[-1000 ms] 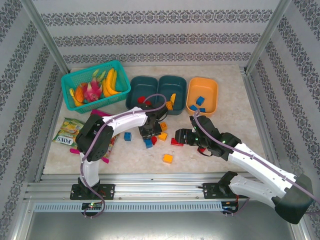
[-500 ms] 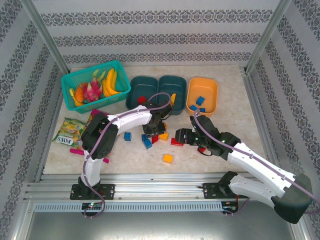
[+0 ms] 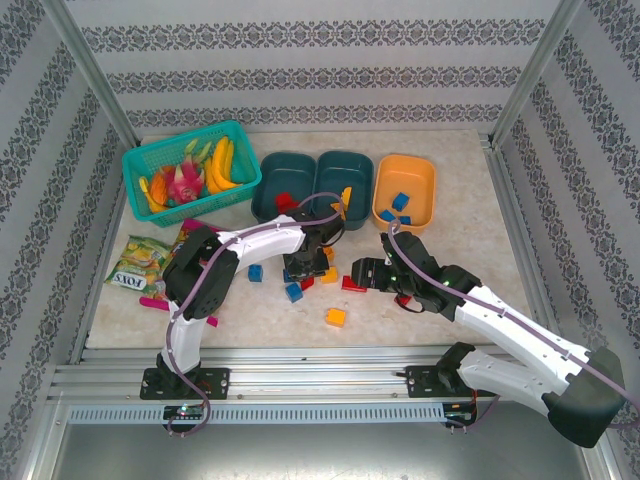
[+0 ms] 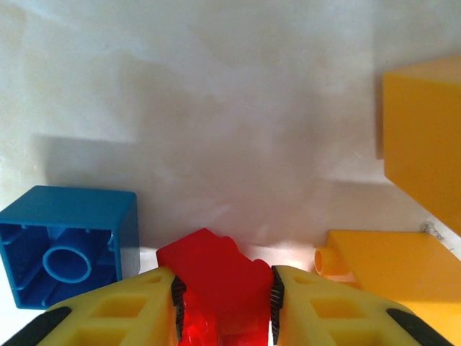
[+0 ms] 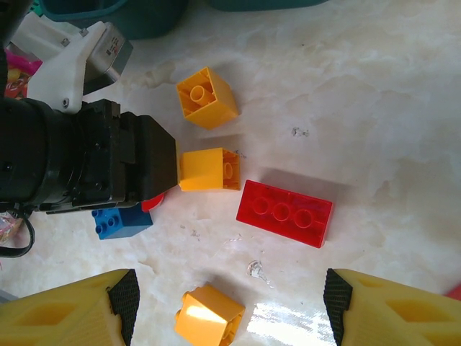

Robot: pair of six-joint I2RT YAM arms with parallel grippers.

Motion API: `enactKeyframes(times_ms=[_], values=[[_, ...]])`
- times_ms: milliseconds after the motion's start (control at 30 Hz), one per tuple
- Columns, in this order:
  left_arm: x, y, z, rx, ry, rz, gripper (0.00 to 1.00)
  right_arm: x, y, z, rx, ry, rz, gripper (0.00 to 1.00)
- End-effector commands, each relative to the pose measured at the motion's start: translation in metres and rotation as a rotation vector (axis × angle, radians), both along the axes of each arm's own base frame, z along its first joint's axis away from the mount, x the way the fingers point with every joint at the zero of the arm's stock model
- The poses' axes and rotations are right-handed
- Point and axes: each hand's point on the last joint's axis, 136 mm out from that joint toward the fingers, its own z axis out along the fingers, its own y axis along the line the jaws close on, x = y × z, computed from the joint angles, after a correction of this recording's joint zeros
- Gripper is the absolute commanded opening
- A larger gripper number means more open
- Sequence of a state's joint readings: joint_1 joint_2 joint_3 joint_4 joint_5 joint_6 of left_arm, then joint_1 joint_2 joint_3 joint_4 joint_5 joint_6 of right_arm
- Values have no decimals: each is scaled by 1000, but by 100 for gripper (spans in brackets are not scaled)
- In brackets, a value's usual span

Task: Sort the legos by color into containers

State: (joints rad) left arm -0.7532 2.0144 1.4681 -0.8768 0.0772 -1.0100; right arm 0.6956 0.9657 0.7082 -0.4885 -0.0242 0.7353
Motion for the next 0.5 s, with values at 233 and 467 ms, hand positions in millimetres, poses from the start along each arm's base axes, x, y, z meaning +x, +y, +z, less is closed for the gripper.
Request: enactKeyframes(times_ms=[233, 467], values=[[-1, 8, 9, 60, -35, -52, 18, 0, -4, 0, 10, 10, -22, 70], [14, 11, 48, 62, -129, -65, 16, 5, -1, 13, 26, -19, -27, 70]])
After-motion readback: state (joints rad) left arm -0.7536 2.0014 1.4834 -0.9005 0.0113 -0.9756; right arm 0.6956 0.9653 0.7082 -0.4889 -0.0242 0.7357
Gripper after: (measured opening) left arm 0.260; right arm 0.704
